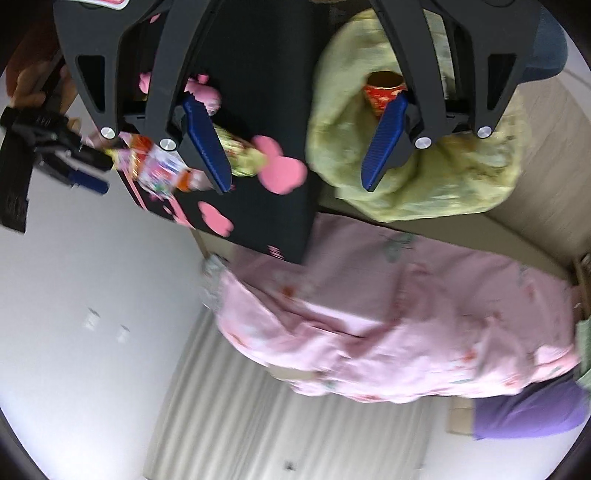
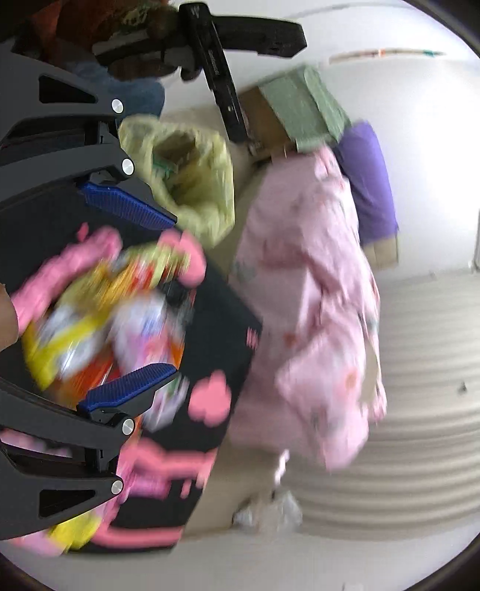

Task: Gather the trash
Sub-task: 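Return both tools to the table over the remaining snacks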

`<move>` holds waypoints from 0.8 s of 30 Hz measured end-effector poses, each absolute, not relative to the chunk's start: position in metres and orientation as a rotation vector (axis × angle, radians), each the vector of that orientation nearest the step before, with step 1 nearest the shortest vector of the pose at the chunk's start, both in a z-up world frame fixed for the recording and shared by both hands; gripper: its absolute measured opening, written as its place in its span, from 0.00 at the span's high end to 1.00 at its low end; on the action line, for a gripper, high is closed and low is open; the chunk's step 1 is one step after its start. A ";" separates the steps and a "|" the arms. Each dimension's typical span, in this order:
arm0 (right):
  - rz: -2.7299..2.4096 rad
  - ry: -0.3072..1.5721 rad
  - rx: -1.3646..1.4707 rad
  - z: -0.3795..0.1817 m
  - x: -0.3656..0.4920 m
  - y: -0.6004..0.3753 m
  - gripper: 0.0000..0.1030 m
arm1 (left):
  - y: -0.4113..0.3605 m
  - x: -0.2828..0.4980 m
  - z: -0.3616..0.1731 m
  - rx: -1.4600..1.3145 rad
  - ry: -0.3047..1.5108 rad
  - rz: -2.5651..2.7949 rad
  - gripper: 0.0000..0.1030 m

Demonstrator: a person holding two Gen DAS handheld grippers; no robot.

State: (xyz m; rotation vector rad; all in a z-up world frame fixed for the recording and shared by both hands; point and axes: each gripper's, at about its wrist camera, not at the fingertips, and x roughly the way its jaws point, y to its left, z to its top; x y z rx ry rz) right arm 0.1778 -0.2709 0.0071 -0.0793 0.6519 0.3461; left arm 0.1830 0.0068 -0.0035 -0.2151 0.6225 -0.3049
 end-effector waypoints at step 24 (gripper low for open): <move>-0.083 0.642 0.023 -0.042 0.072 -0.483 0.31 | -0.274 0.188 -0.014 0.065 0.715 -0.866 0.33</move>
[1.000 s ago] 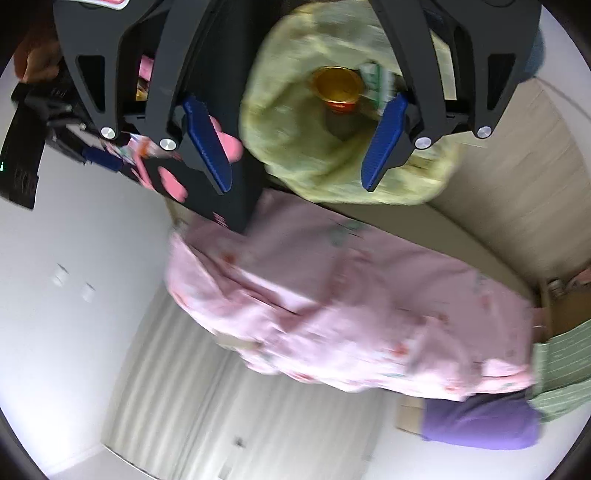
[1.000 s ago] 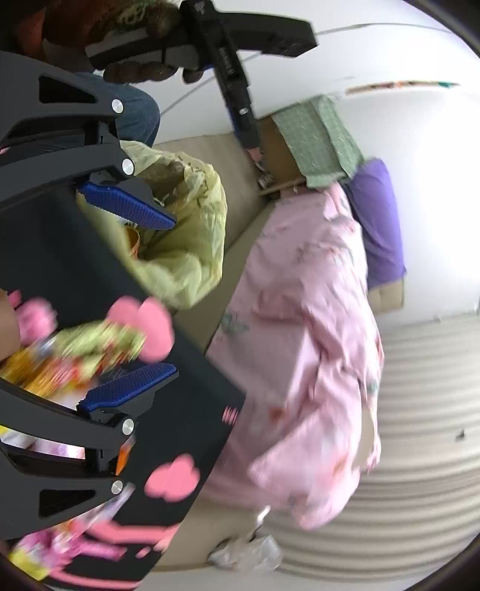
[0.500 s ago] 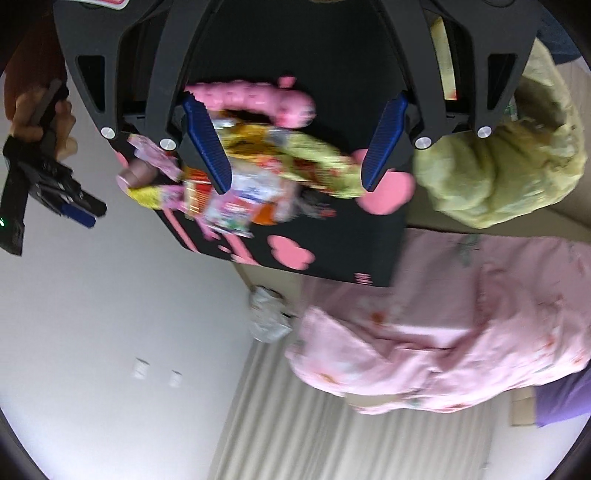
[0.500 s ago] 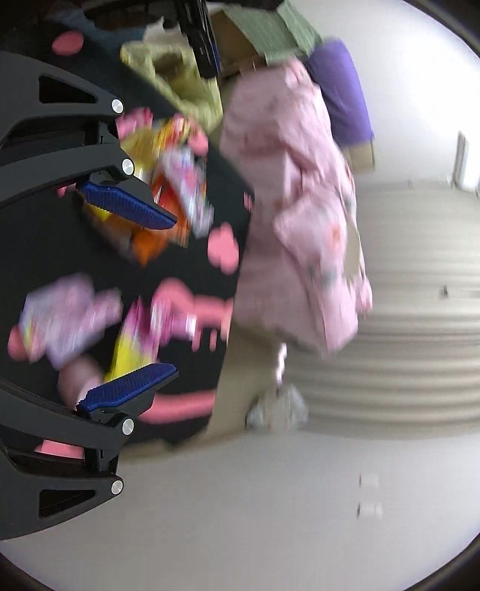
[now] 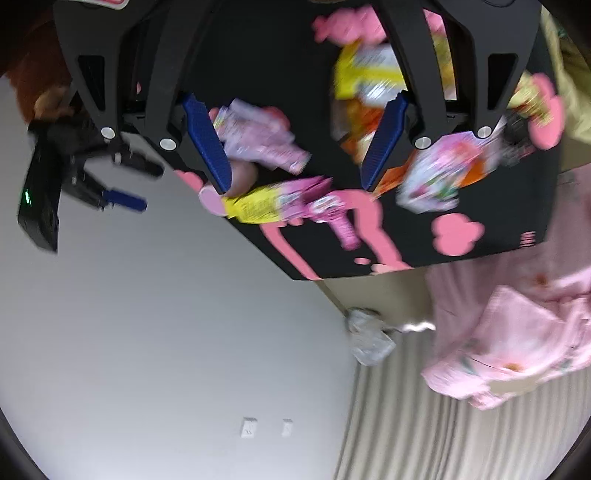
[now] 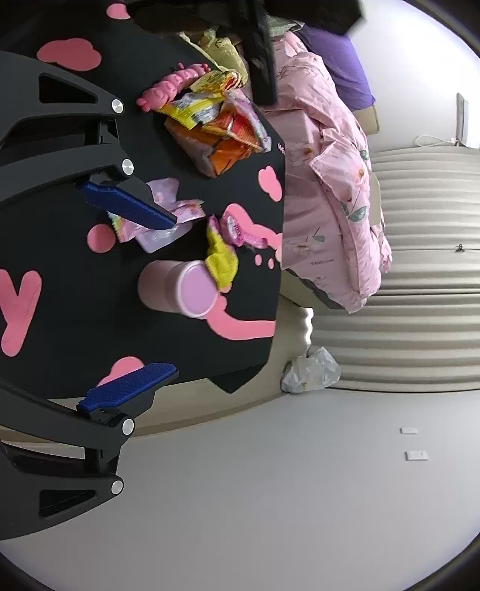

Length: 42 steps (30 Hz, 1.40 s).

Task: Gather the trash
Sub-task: 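Return both tools to the table over the remaining snacks, then grasp the pink-yellow snack wrapper with the right gripper while the left gripper grasps the pink toy stick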

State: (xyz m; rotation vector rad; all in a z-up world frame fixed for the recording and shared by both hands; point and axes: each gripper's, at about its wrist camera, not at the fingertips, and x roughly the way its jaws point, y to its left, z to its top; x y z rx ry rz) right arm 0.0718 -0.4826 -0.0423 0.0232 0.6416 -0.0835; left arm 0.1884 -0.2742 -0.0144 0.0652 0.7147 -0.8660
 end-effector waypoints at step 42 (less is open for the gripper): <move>0.091 0.839 -0.351 -0.071 0.210 -0.424 0.45 | -0.157 0.132 -0.048 0.014 0.958 -0.656 0.87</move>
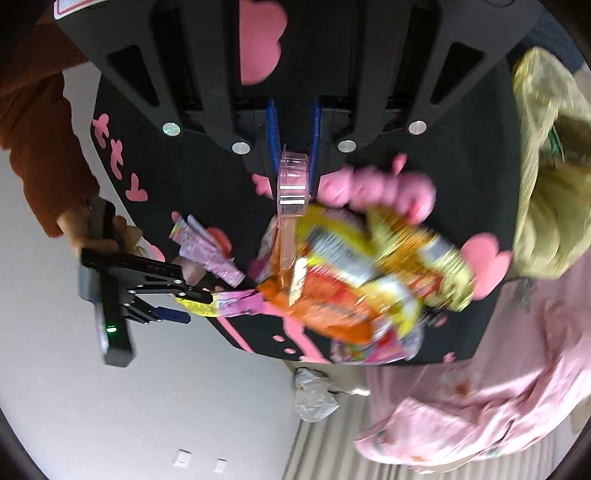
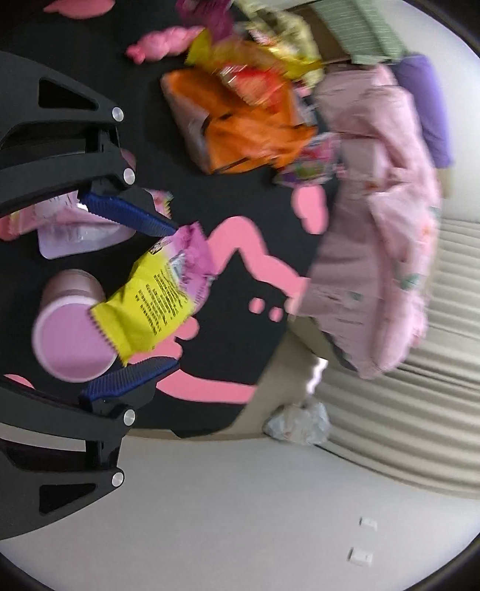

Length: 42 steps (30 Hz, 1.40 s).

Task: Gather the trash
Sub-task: 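Grasp the pink-yellow snack wrapper with the right gripper while the left gripper grasps the pink toy stick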

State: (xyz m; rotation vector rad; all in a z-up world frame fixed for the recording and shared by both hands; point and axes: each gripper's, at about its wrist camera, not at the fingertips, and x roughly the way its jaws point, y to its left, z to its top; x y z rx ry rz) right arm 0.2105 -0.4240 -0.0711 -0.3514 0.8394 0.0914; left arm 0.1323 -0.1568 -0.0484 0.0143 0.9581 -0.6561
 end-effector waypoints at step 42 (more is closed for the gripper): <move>0.370 0.928 -0.129 -0.097 0.063 -0.353 0.51 | -0.093 0.119 -0.060 0.046 0.850 -0.626 0.55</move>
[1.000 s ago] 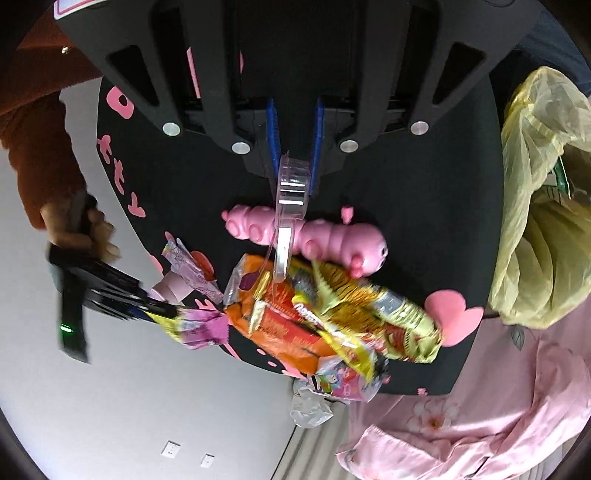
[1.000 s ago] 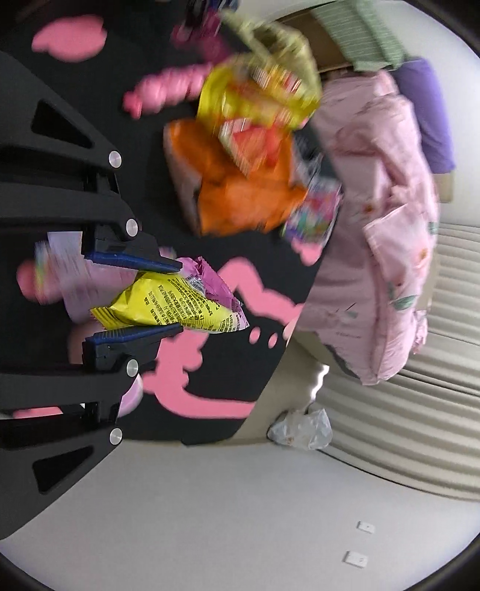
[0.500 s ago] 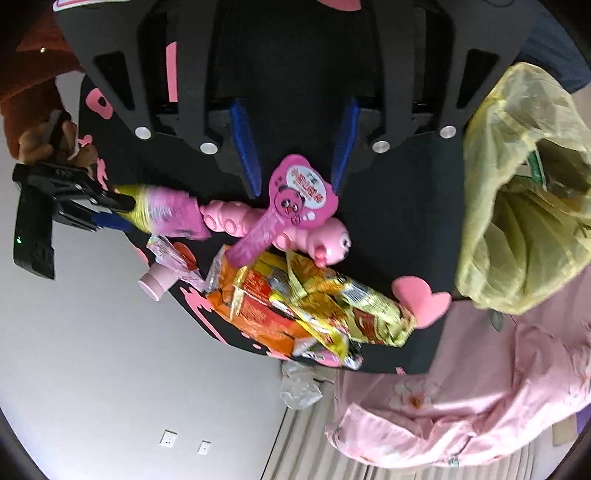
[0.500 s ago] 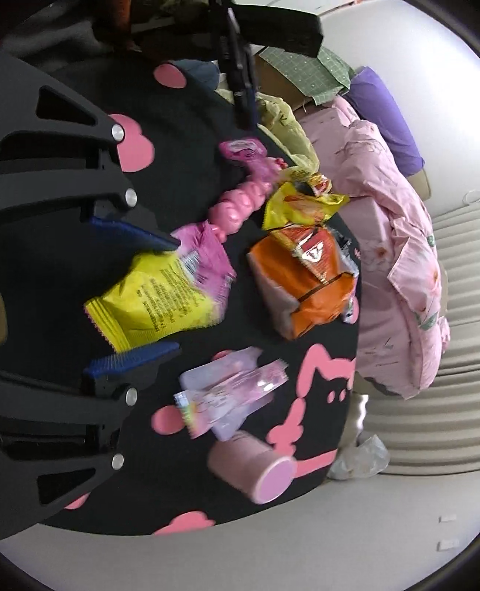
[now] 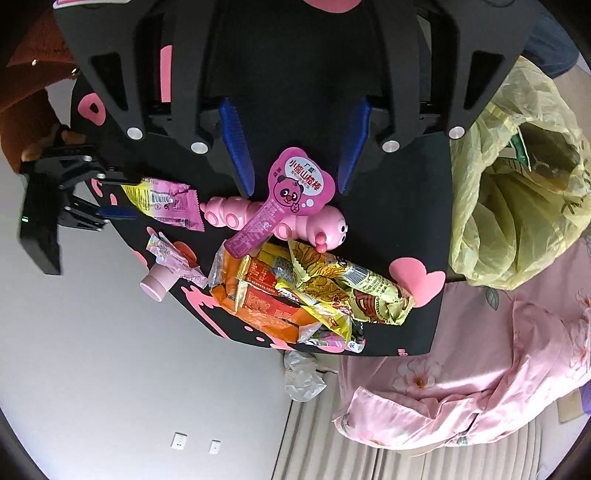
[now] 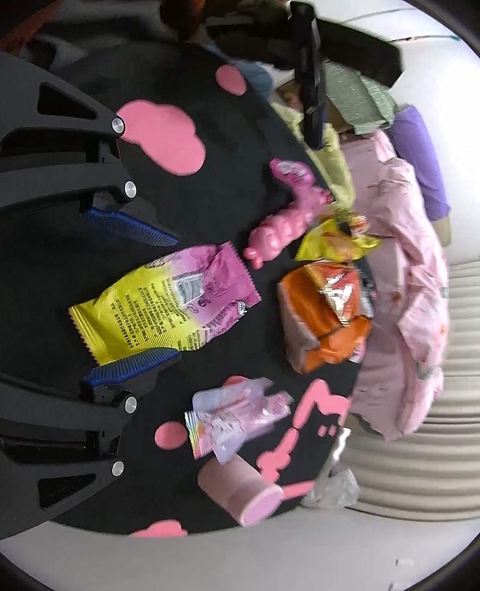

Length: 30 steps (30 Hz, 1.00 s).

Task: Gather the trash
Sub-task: 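Grasp the pink-yellow snack wrapper with the right gripper while the left gripper grasps the pink toy stick, then carry both held items over the yellow-bagged bin and lower them inside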

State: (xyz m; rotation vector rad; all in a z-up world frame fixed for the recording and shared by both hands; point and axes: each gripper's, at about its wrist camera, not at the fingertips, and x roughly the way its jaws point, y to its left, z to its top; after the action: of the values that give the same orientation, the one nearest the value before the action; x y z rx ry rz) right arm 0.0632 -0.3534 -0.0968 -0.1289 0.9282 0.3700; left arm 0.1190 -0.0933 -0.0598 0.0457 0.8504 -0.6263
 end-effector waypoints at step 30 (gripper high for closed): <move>0.283 0.773 -0.012 -0.047 0.034 -0.349 0.72 | -0.100 0.115 -0.069 0.055 0.921 -0.632 0.87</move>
State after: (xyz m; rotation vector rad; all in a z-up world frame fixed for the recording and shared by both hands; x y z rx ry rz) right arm 0.0335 -0.3494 -0.0474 -0.0121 0.7733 0.2831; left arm 0.1148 -0.1001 -0.0694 0.0546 0.9213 -0.6317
